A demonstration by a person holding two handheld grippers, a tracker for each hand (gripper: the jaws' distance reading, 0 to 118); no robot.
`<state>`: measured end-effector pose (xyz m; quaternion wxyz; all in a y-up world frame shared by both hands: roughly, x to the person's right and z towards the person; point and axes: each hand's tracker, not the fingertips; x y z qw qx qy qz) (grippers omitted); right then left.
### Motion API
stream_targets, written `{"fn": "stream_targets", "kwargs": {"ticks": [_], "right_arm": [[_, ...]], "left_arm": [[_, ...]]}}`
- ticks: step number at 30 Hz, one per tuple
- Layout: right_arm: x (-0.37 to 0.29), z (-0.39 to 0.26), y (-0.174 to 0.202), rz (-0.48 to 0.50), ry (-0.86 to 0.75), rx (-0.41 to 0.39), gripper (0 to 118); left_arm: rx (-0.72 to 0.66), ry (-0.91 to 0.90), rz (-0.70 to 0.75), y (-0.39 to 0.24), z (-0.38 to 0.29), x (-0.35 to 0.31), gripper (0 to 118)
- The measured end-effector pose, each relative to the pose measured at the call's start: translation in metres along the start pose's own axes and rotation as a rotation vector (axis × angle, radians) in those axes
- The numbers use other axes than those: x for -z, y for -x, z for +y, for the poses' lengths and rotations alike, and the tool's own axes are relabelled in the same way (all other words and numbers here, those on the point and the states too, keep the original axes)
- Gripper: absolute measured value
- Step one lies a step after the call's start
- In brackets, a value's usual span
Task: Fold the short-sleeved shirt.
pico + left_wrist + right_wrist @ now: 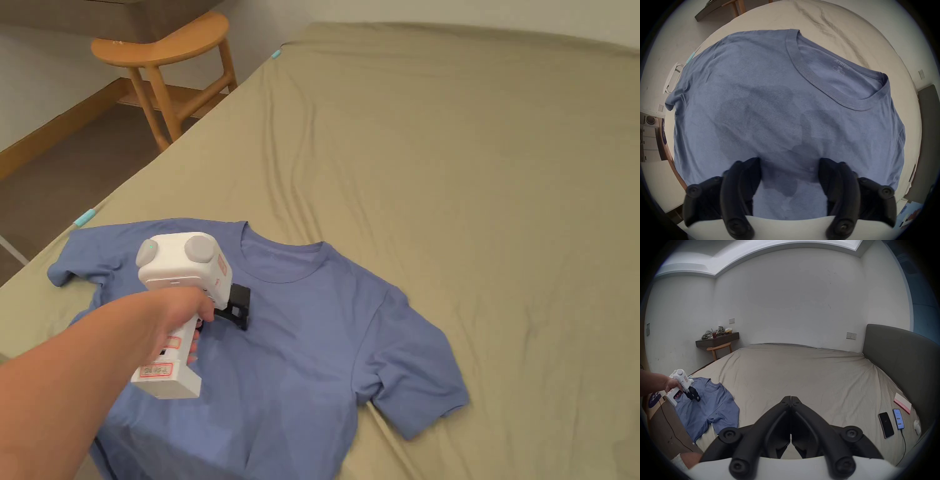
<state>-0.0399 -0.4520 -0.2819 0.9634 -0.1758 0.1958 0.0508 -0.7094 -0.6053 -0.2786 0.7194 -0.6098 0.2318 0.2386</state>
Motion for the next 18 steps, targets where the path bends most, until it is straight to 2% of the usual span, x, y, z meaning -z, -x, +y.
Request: {"fn": "stream_targets", "kwargs": {"ticks": [2,3,4,5,11,16,18], "right_arm": [[0.000,-0.001,-0.001,-0.003,0.002,0.006,0],[-0.001,-0.001,-0.001,-0.002,0.001,0.009,0],[-0.001,-0.002,0.000,0.000,0.000,0.010,0],[-0.002,-0.002,0.000,0.001,0.000,0.008,0],[-0.006,-0.001,-0.001,0.002,-0.003,0.001,0],[-0.009,-0.002,-0.005,-0.004,-0.010,0.006,0],[-0.009,-0.002,-0.007,-0.005,-0.011,0.011,0]], "left_arm": [[-0.002,-0.012,-0.017,0.001,-0.002,-0.006,35],[-0.024,-0.015,-0.063,0.003,-0.002,-0.009,13],[-0.044,-0.011,-0.081,0.007,0.000,-0.009,0],[-0.033,-0.009,-0.038,0.009,-0.001,-0.009,0],[-0.043,-0.048,-0.085,0.020,-0.011,-0.021,0],[-0.023,-0.134,-0.143,0.036,-0.023,-0.039,0],[-0.060,-0.218,-0.208,0.047,-0.033,-0.051,0]]}}
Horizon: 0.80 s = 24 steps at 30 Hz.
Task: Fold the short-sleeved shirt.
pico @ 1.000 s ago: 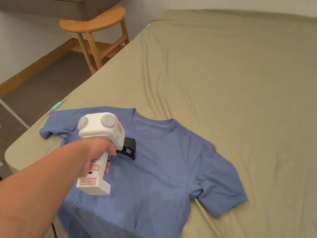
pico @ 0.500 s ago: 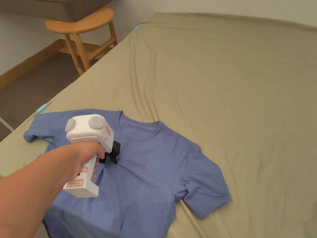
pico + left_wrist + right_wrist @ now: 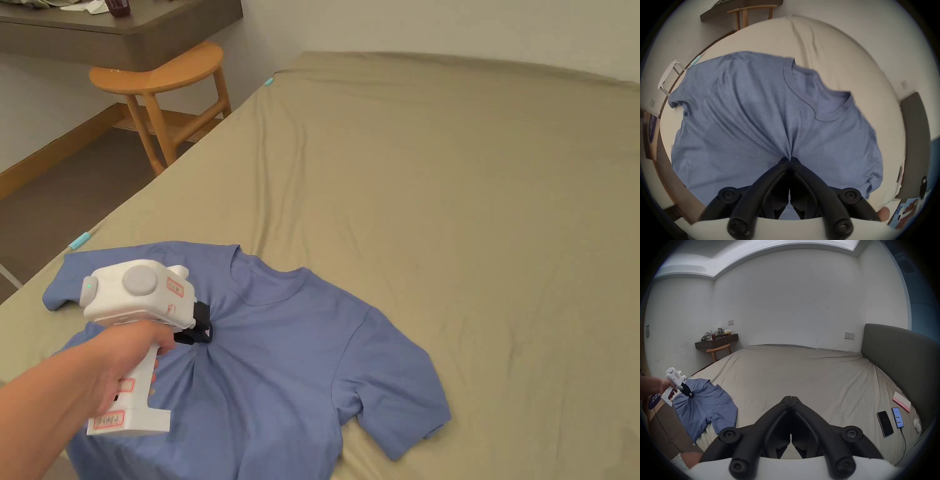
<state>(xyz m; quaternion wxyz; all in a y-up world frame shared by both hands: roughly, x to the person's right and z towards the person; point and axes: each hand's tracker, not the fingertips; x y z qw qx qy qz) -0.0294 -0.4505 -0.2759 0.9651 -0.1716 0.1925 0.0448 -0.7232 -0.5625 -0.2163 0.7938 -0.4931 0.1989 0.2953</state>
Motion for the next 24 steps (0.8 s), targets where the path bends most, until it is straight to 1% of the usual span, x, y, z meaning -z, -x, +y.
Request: {"fn": "stream_targets", "kwargs": {"ticks": [1,4,6,16,24], "right_arm": [[-0.001,0.000,-0.001,0.000,-0.002,0.002,0],[-0.003,0.002,-0.003,-0.005,-0.008,0.004,0],[-0.005,0.003,-0.004,-0.006,-0.012,0.004,0],[-0.016,0.008,-0.006,-0.013,-0.030,0.000,0],[-0.029,0.011,-0.012,-0.011,-0.052,0.013,0]], "left_arm": [[-0.013,-0.025,-0.023,0.005,-0.004,-0.007,0],[0.020,-0.132,-0.085,0.012,-0.022,-0.025,0],[-0.004,-0.137,-0.113,0.023,-0.028,-0.029,0],[-0.048,-0.308,-0.248,0.050,-0.055,-0.070,0],[-0.001,-0.416,-0.270,0.028,-0.087,-0.133,0]]}}
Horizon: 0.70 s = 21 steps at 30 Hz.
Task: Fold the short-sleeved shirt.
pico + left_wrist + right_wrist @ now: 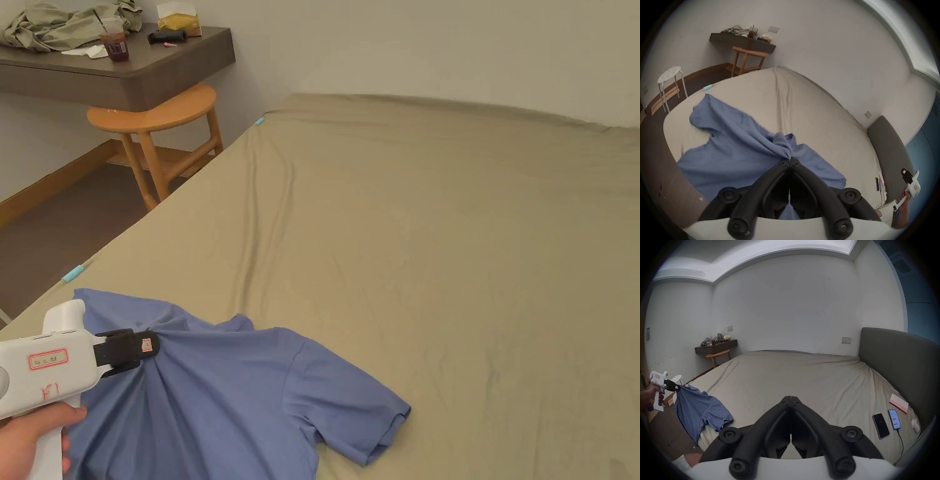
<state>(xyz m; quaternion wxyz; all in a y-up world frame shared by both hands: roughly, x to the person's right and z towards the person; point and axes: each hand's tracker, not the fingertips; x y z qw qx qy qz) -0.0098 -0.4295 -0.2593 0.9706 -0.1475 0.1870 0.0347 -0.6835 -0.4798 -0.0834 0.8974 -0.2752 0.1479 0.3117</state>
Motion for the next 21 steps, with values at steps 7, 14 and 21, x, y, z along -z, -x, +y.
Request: {"fn": "stream_targets", "kwargs": {"ticks": [7,14,21], "right_arm": [[-0.018,0.004,-0.008,-0.002,-0.028,0.018,0],[-0.044,0.009,-0.020,-0.011,-0.072,0.033,0],[-0.080,0.016,-0.043,-0.050,-0.134,0.065,0]], "left_arm": [[-0.007,-0.112,-0.081,-0.028,0.010,-0.054,0],[0.090,-0.236,-0.189,-0.096,0.040,-0.113,0],[0.283,-0.277,-0.362,-0.225,0.061,-0.141,0]]}}
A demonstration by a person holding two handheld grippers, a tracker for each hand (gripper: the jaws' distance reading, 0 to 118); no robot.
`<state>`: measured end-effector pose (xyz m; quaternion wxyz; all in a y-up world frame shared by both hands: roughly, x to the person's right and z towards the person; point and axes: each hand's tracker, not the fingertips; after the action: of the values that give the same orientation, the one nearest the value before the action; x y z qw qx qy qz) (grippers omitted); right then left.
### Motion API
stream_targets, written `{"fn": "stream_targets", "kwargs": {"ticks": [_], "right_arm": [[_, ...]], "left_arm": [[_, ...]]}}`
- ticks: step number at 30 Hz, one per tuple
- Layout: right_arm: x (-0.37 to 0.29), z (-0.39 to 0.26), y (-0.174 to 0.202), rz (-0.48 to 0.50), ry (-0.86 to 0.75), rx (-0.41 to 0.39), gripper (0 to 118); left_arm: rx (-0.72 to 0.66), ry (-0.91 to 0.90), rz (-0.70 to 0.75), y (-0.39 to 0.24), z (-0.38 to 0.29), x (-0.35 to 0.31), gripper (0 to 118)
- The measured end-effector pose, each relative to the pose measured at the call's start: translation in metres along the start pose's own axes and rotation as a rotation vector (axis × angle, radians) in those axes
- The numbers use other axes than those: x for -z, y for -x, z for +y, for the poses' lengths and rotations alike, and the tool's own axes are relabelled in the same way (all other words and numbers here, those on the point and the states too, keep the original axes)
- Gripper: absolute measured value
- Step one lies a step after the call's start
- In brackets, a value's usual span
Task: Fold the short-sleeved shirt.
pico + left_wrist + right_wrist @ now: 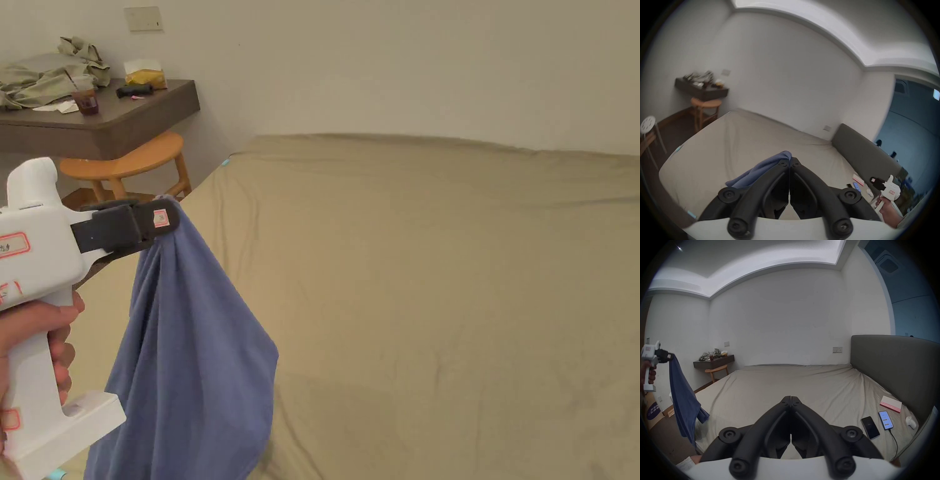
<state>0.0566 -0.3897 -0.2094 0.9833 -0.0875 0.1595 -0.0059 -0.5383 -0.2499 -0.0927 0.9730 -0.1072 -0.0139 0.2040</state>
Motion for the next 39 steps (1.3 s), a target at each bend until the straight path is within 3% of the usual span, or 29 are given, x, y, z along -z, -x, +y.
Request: {"fn": "stream_targets", "kwargs": {"ticks": [14,23,29,39], "right_arm": [[-0.064,-0.004,-0.079,-0.215,-0.037,0.035,0],[-0.061,-0.015,-0.112,-0.307,-0.005,0.044,0],[-0.040,-0.026,-0.120,-0.320,0.031,0.035,0],[0.012,-0.048,-0.108,-0.266,0.102,0.025,0]], "left_arm": [[0.066,0.081,-0.478,-0.216,-0.002,0.193,0],[0.054,0.143,-0.636,-0.311,-0.048,0.324,0],[0.026,0.245,-0.567,-0.286,-0.092,0.397,0],[-0.022,0.404,-0.311,-0.135,-0.177,0.425,0]]}}
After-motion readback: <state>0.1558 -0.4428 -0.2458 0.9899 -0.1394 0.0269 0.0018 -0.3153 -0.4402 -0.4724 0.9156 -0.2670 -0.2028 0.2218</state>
